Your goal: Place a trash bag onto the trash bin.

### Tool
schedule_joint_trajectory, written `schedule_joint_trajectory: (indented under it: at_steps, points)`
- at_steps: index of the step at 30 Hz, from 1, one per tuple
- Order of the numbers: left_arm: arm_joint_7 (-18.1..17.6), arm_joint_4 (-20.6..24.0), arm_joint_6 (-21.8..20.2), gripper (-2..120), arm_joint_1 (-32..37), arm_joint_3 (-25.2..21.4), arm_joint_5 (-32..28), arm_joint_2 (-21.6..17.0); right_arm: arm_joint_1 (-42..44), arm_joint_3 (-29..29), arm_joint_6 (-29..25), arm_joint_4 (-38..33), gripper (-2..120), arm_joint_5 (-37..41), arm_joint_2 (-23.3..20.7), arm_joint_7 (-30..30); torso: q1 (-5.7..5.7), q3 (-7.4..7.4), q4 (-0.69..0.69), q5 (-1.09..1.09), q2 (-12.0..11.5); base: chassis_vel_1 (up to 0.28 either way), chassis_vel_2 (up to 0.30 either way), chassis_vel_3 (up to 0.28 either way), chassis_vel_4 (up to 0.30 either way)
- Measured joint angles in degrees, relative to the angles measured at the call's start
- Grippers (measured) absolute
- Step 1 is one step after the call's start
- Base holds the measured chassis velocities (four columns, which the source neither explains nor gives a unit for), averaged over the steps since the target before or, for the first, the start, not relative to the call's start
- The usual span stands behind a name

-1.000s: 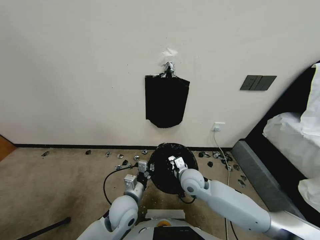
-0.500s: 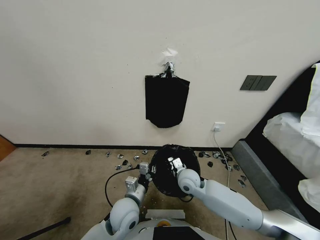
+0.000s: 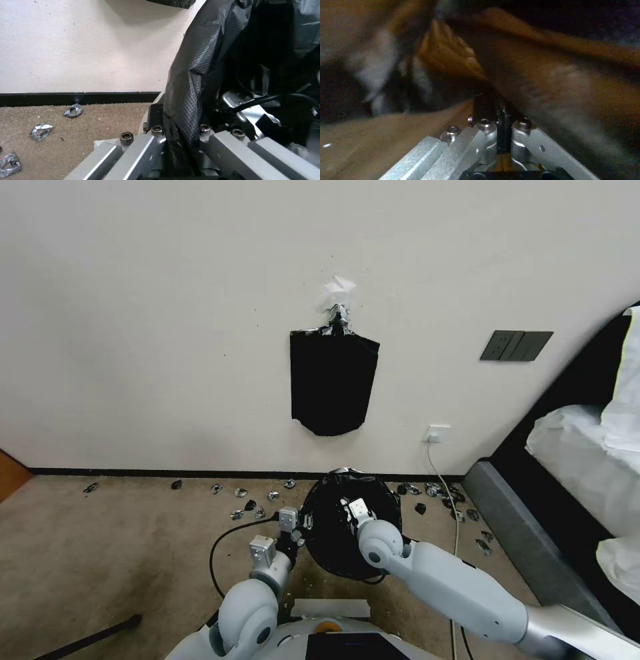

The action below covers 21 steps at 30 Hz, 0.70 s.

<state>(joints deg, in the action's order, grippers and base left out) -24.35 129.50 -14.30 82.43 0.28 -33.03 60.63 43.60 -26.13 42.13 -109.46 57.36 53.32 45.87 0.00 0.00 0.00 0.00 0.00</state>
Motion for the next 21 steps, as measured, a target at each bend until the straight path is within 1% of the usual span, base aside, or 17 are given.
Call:
schedule_joint_trajectory:
  at_steps: [17,21]
  points:
    - [0.3,0.4,-0.3,1,0.6,0.1,-0.3,0.2,0.5,0.0,0.0,1.6,0,-0.4,0.3,-0.4,0.00,0.00,0.00,0.00,0.0,0.000,0.000,0.000,0.000]
    - [0.2,0.4,-0.6,1,0.3,0.1,-0.3,-0.1,0.6,0.1,0.0,-0.3,0,-0.2,-0.7,-0.2,0.00,0.00,0.01,0.01,0.0,0.000,0.000,0.000,0.000]
